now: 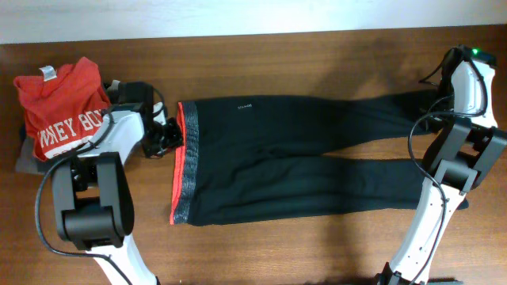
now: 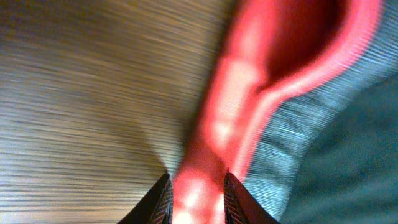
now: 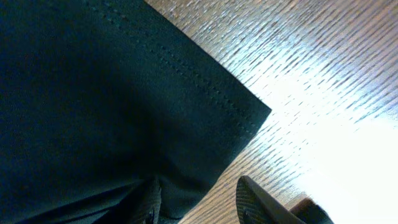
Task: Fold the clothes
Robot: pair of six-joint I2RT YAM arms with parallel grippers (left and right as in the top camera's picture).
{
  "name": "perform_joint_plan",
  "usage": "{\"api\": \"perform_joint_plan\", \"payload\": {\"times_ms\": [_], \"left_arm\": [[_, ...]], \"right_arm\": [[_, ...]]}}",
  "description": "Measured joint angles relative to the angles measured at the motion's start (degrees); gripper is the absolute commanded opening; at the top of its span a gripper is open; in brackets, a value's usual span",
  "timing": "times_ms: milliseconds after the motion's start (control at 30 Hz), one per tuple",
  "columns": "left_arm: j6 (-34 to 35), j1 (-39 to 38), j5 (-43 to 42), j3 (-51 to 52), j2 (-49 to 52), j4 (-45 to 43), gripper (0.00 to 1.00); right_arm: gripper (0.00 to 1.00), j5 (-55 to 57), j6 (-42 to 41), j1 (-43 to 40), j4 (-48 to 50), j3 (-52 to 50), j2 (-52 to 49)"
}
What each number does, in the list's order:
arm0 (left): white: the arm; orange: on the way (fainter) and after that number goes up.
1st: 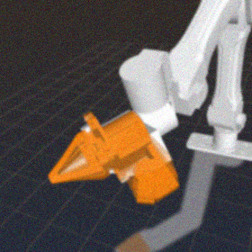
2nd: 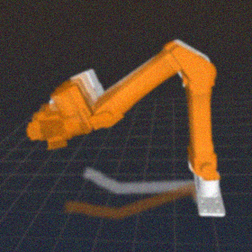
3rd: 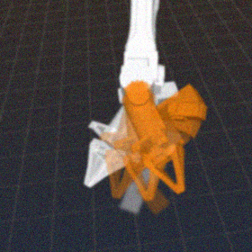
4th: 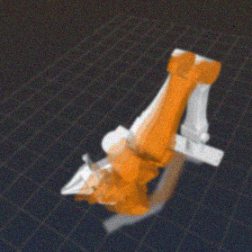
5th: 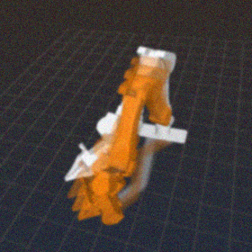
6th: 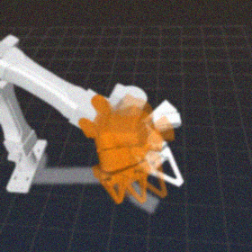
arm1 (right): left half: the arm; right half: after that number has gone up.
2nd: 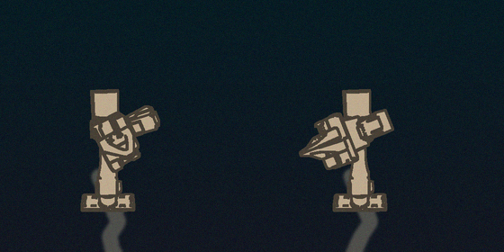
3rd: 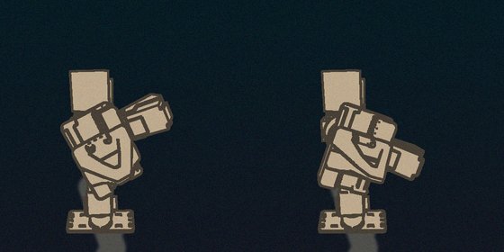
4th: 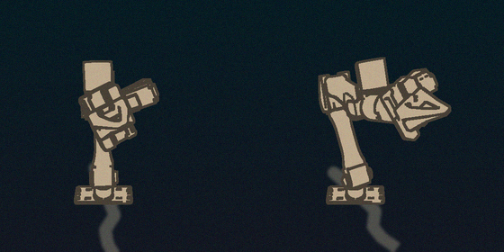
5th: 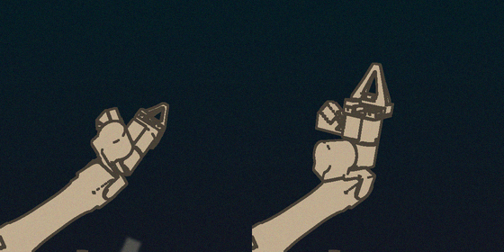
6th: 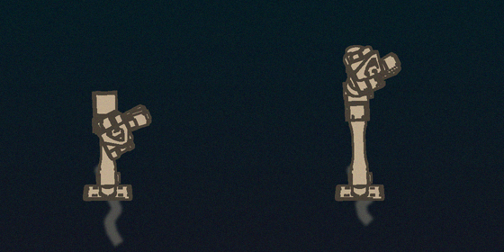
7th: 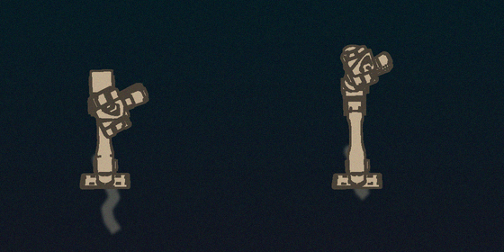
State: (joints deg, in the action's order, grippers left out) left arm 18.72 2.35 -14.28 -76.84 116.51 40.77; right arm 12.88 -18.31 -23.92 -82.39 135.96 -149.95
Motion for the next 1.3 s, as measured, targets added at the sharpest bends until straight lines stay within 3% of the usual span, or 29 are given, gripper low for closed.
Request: {"api": "perform_joint_plan", "payload": {"times_ms": [300,400,500,600,900,1033,1300], "left_arm": [[-0.04,1.05,0.9,-4.57,0.28,6.51,0.36],[-0.04,1.05,1.09,-7.52,-0.66,9.2,0.43],[0.0,1.05,1.27,-8.57,-4.42,12.02,0.51],[-0.04,1.05,1.27,-9.18,-8.66,14.75,0.52],[-0.04,0.11,1.29,-9.79,-11.26,26.01,0.54],[-0.74,-2.73,1.31,-9.79,-11.26,27.23,0.54],[-1.4,-8.55,1.31,-9.79,-11.26,31.74,0.55]], "right_arm": [[0.66,-1.62,1.64,-0.04,-2.51,7.26,0.0],[0.99,-1.88,2.34,-0.04,-5.35,13.07,1.09],[0.99,-2.56,2.73,-0.15,-9.03,18.36,2.51],[0.99,-5.49,5.03,-0.87,-13.51,23.52,4.5],[0.99,-17.57,9.14,-6.16,-14.6,24.72,9.16],[0.99,-18.91,10.54,-7.23,-14.6,19.65,15.28],[0.99,-17.25,11.69,-7.19,-14.62,-5.4,33.4]]}}
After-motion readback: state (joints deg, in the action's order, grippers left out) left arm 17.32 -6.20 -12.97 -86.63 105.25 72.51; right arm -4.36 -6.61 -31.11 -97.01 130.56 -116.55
